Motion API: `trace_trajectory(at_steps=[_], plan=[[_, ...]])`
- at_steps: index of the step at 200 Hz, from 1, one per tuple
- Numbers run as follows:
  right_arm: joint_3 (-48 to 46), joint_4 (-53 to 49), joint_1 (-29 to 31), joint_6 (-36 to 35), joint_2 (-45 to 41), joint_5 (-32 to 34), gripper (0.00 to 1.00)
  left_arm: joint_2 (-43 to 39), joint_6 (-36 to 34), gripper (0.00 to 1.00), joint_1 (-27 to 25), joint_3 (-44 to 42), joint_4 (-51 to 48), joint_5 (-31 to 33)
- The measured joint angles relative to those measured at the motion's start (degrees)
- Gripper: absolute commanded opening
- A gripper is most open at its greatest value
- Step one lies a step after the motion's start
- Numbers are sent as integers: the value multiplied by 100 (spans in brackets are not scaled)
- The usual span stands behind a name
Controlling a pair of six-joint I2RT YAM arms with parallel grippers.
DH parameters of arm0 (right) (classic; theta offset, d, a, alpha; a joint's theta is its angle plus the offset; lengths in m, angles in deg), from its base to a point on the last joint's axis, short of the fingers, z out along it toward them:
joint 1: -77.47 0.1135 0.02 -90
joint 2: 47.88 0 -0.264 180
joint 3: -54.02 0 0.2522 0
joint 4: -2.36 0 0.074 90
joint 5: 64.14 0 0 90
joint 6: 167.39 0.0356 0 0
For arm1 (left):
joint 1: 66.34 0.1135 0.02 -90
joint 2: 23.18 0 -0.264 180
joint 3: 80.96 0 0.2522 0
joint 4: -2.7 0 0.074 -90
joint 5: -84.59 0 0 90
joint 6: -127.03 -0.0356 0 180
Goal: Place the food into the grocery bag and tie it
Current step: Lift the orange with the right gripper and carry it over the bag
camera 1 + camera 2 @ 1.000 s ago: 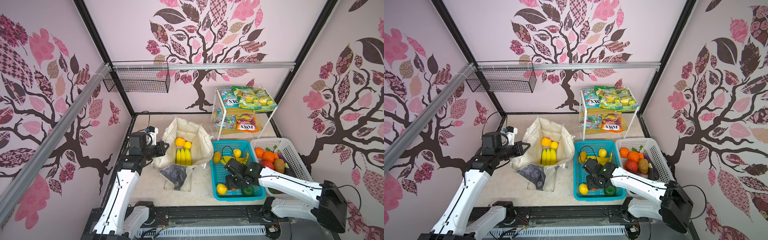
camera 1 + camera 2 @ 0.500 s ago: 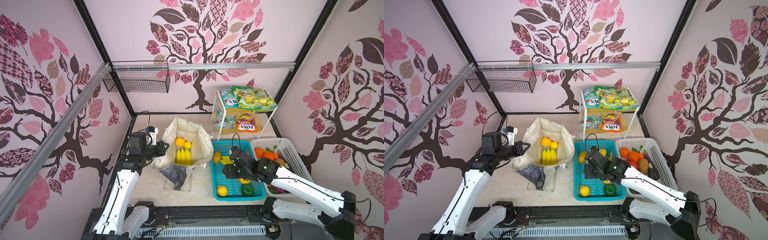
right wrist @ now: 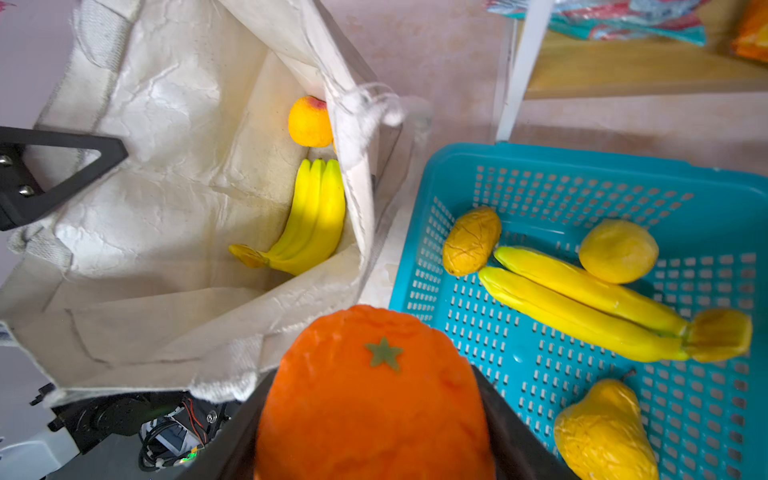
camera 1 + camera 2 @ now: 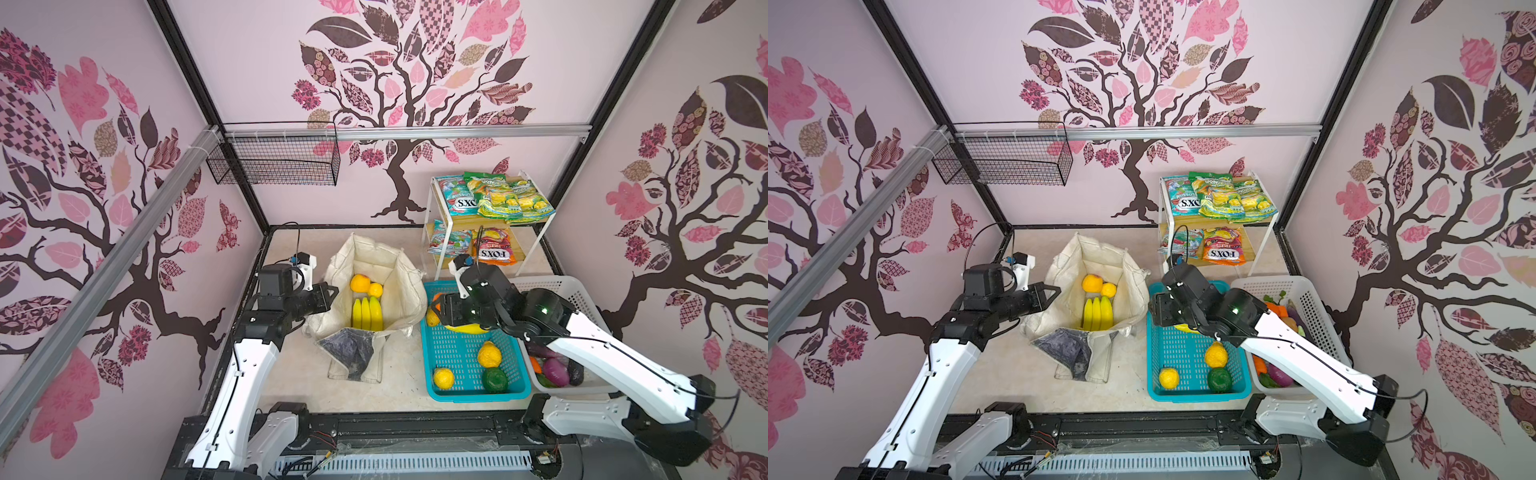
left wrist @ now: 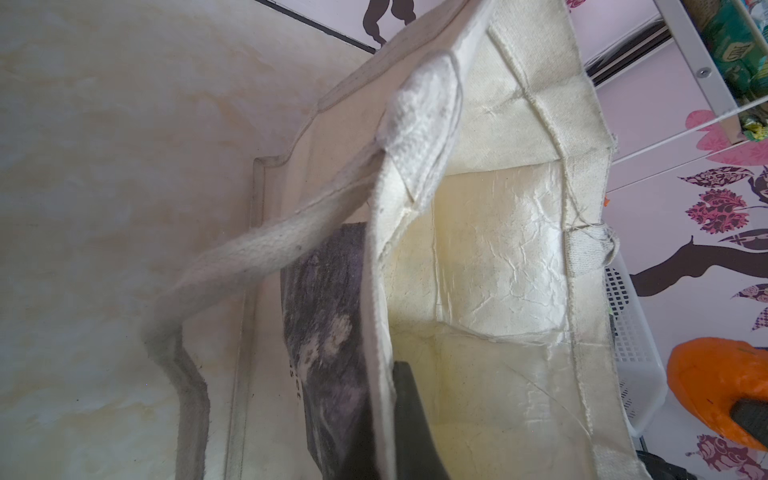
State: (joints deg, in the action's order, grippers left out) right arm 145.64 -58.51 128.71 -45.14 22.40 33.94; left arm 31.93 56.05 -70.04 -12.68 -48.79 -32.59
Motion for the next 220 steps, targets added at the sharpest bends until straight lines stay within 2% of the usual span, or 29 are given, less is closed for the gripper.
trace_trajectory(at_steps=[119, 220], plan=[[1488, 629, 105, -186, 1851, -621, 62, 11, 0, 0, 0, 0, 0, 4], [1921, 739, 442, -262, 3689, -992, 62, 11, 0, 0, 0, 0, 2, -15]])
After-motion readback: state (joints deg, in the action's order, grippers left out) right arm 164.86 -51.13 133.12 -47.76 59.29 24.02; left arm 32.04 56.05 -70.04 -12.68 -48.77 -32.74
